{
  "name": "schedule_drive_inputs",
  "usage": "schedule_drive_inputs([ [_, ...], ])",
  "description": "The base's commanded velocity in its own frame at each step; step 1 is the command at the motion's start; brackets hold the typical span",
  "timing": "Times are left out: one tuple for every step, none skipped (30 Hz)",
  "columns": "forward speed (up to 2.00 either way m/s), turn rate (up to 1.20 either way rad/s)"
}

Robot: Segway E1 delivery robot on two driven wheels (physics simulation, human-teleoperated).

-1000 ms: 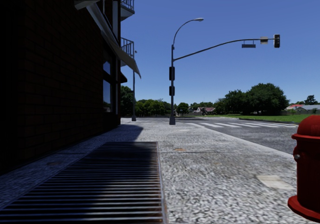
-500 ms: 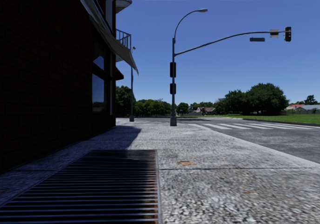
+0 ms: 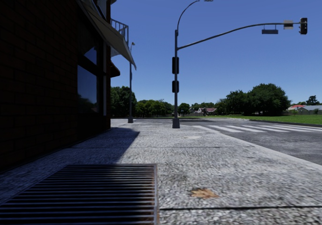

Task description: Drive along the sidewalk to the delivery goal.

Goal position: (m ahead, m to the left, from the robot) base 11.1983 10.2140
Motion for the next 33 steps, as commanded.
schedule_drive_inputs([
  [2.0, 0.0],
  [2.0, 0.0],
  [2.0, 0.0],
  [2.0, 0.0],
  [2.0, 0.0],
  [2.0, 0.0],
  [2.0, 0.0],
  [2.0, 0.0],
  [2.0, 0.0],
  [2.0, 0.0],
  [2.0, 0.0],
  [2.0, 0.0],
  [2.0, 0.0],
  [2.0, 0.0],
  [2.0, 0.0],
  [2.0, 0.0],
  [2.0, 0.0],
  [2.0, 0.0],
  [2.0, 0.0],
  [2.0, 0.0],
  [2.0, 0.0],
  [2.0, 0.0],
  [2.0, 0.0],
  [2.0, 0.0],
  [2.0, 0.0],
  [2.0, 0.0],
  [2.0, 0.0],
  [2.0, 0.0],
  [2.0, 0.0],
  [2.0, 0.0],
  [2.0, 0.0],
  [2.0, 0.0],
  [2.0, 0.0],
])
